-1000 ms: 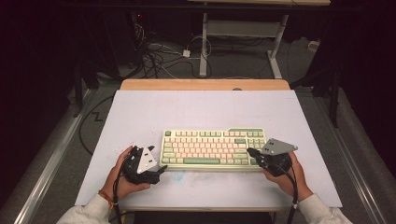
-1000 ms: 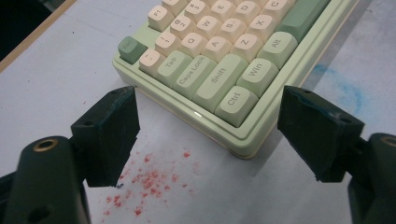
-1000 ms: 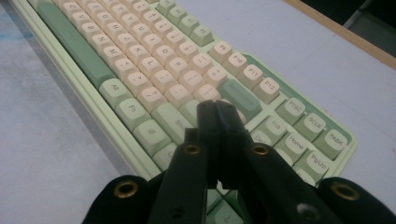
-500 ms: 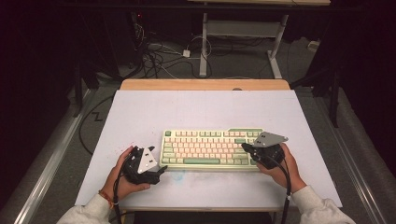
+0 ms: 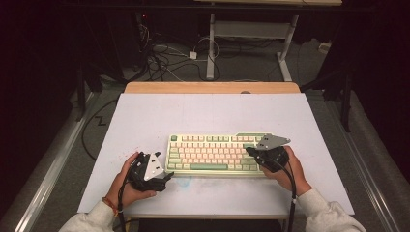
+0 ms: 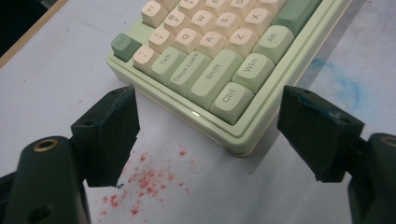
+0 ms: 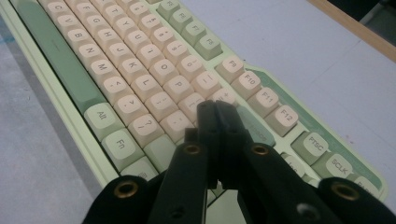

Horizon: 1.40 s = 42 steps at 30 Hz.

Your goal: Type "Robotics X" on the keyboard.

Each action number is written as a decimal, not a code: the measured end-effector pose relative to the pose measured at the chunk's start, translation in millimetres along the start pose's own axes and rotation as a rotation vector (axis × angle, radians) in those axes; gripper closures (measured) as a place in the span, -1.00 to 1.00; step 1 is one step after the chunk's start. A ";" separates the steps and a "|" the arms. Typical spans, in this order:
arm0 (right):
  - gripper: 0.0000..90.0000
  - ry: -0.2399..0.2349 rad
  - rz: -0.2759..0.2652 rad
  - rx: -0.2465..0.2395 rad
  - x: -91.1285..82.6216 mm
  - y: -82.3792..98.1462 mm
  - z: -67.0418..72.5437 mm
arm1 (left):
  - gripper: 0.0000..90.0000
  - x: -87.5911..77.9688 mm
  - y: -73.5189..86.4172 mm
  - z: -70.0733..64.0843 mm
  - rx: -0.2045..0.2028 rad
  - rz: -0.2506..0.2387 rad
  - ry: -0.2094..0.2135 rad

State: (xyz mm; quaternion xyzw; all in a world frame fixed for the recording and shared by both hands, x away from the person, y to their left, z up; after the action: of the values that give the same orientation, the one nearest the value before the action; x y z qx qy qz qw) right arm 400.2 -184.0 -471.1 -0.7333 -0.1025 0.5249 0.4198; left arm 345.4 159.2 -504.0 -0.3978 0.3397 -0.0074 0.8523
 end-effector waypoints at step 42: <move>1.00 -0.044 0.058 -0.023 10.2 8.8 12.5 | -0.53 2.0 -0.2 -2.7 0.003 0.011 0.009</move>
State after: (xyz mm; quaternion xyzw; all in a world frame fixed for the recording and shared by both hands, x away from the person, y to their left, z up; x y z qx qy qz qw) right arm 391.3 -177.2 -485.6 -0.7291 -0.0966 0.5515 0.3936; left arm 345.4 156.7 -506.3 -0.3946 0.3458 -0.0049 0.8513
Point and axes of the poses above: each handheld gripper's, and its own axes: x roughly forward along the jaws, y roughly out of its underside, z roughly to its left, the point moved 5 cm from there along x, roughly forward along the jaws, and after that the axes turned 12 degrees about -y, right-handed, at the moved point
